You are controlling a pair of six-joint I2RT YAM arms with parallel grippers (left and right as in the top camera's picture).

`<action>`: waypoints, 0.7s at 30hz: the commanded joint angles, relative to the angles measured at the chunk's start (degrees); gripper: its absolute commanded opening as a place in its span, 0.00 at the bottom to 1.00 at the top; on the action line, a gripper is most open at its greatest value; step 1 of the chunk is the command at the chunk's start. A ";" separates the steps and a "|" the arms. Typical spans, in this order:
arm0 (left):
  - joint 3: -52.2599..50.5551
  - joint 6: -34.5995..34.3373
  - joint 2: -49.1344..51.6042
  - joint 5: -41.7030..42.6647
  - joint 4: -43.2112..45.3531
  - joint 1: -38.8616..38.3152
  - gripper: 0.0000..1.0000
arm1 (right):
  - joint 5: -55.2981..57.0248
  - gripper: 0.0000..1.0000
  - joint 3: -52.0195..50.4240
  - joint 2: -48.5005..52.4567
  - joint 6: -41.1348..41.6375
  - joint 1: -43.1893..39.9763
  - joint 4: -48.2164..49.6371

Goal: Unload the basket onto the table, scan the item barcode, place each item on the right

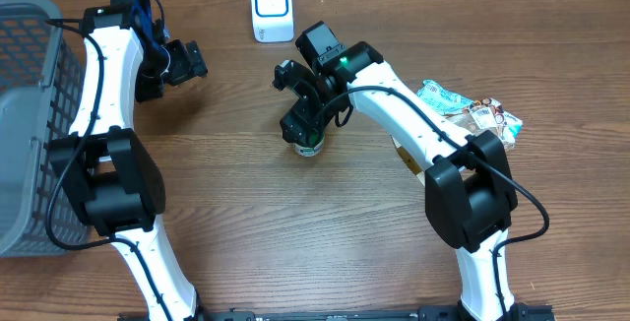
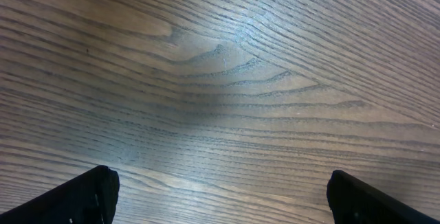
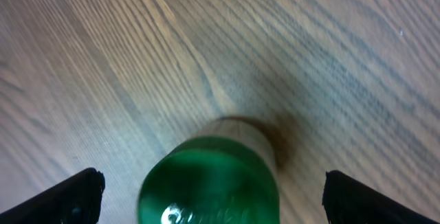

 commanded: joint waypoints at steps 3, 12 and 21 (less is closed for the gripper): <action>0.81 -0.39 0.59 -0.39 0.17 -0.39 1.00 | -0.70 1.00 5.73 -2.62 9.46 -0.09 -4.61; 0.81 -0.39 0.59 -0.39 0.17 -0.39 1.00 | -16.61 0.19 6.43 -2.05 13.42 1.01 2.08; 0.81 -0.39 0.59 -0.39 0.17 -0.39 0.99 | -2.14 0.05 2.82 1.77 28.11 7.08 8.57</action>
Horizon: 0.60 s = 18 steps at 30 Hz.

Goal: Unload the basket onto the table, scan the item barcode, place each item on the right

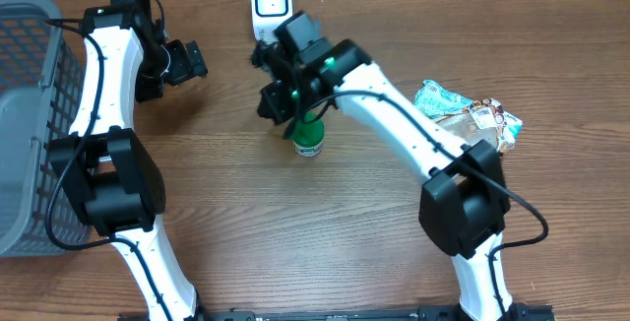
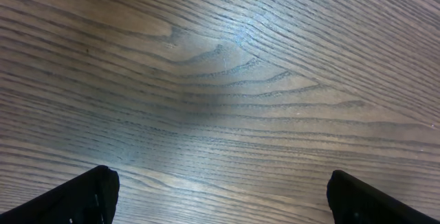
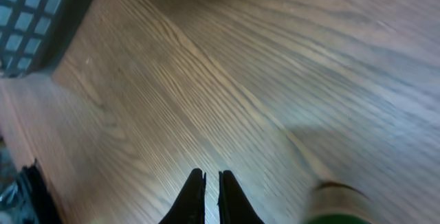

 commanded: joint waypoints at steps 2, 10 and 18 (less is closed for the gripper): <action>0.81 -0.39 0.59 -0.39 0.20 -0.39 0.99 | 8.98 0.05 -1.31 3.06 7.37 3.76 0.20; 0.81 -0.39 0.59 -0.39 0.20 -0.39 1.00 | 24.90 0.05 -1.31 7.54 10.73 6.34 -0.81; 0.81 -0.39 0.59 -0.39 0.20 -0.39 0.99 | 32.15 0.06 -1.46 7.91 13.55 3.56 -5.16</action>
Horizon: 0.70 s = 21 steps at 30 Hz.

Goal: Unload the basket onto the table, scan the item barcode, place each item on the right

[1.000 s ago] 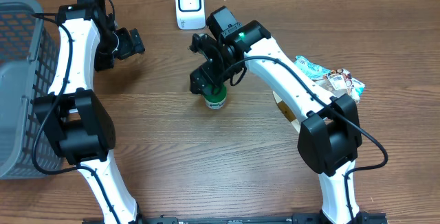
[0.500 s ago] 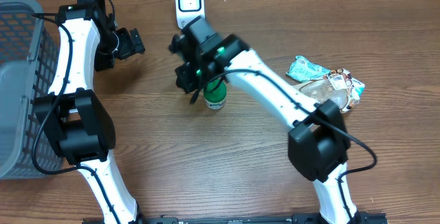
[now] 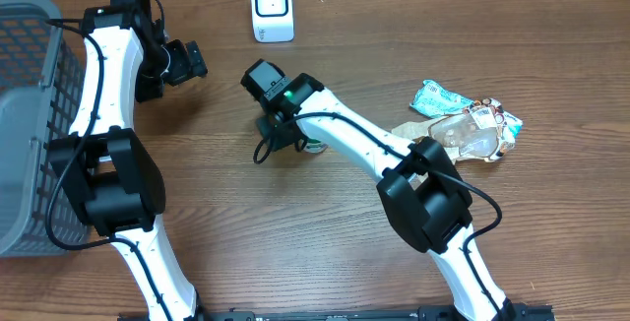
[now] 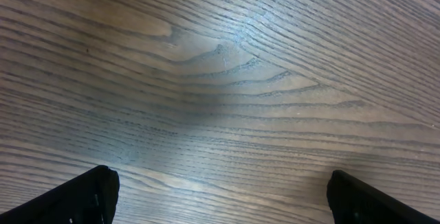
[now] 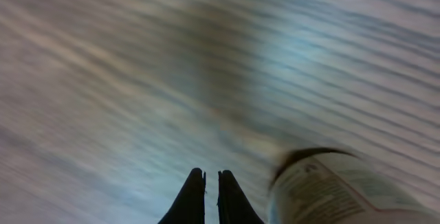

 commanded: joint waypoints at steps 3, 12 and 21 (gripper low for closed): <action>0.81 -0.39 0.59 -0.39 0.20 -0.39 0.99 | 6.10 0.06 -0.13 -0.13 5.14 -3.28 -2.99; 0.81 -0.39 0.59 -0.39 0.20 -0.39 1.00 | 8.59 0.06 -0.13 -0.13 11.80 -9.64 -8.52; 0.81 -0.39 0.59 -0.39 0.20 -0.39 1.00 | 8.74 0.07 -0.13 -0.15 12.61 -17.92 -11.98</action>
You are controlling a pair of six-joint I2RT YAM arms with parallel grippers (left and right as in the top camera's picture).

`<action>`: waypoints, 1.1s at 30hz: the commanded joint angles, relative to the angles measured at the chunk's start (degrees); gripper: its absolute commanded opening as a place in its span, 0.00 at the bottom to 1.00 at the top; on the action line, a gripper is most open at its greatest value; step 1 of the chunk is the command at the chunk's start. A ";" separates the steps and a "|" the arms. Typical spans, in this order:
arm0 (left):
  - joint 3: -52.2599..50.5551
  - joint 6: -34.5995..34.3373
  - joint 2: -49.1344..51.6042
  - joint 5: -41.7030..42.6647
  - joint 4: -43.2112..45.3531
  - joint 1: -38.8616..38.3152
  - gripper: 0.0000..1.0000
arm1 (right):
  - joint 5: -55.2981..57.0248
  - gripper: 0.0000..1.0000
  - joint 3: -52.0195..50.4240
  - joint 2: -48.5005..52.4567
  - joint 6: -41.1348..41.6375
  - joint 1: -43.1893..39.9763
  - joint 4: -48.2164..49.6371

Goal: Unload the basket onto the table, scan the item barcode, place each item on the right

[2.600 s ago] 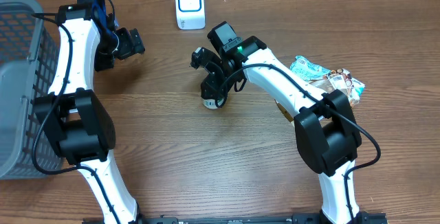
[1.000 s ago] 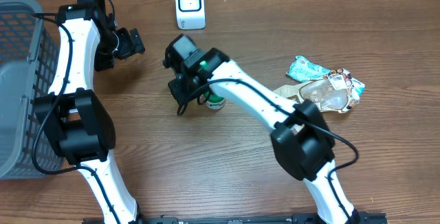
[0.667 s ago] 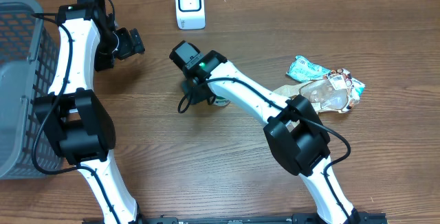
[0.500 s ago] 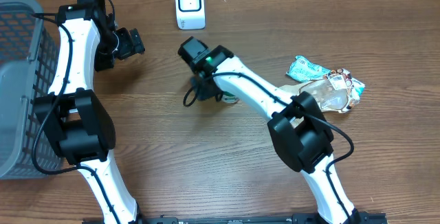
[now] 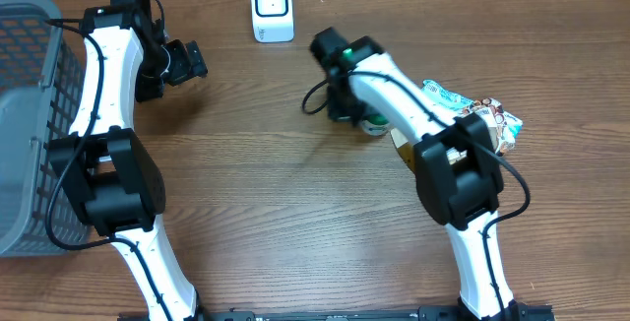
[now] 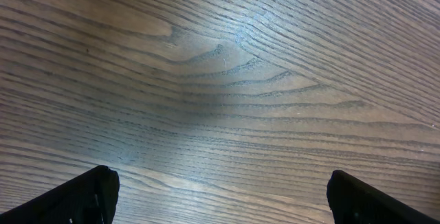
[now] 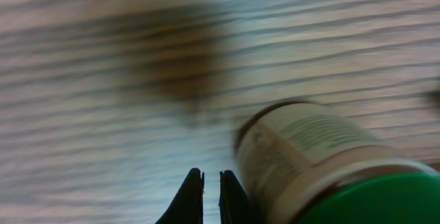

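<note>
The item is a small bottle with a green cap and a printed label. It stands on the table right of centre. My right gripper is low at its left side. In the right wrist view its fingers are shut with nothing between them, and the bottle is just to their right. The white barcode scanner stands at the back edge. My left gripper hangs open over bare wood at the back left.
A grey mesh basket fills the left edge. Several snack packets lie just right of the bottle.
The bottle stood near the table's centre and now stands farther right, close to the snack packets. My shut right gripper has moved right with it, still at its left side. The left arm is unchanged.
My right gripper was open directly over the bottle's green cap. Then it was shut and higher, toward the scanner, with the bottle left standing. Then it was low at the bottle's left. Now bottle and gripper are both farther right.
</note>
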 commanded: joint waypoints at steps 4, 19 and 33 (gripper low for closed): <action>0.81 -0.39 0.59 -0.39 0.20 -0.39 0.99 | 1.14 0.07 0.44 -0.39 -0.28 -4.81 -1.31; 0.81 -0.39 0.59 -0.39 0.20 -0.39 1.00 | -6.49 0.13 6.71 -25.03 -4.85 -3.50 -9.79; 0.81 -0.39 0.59 -0.39 0.20 -0.39 1.00 | -5.27 1.00 6.71 -51.91 -5.53 -3.50 -22.95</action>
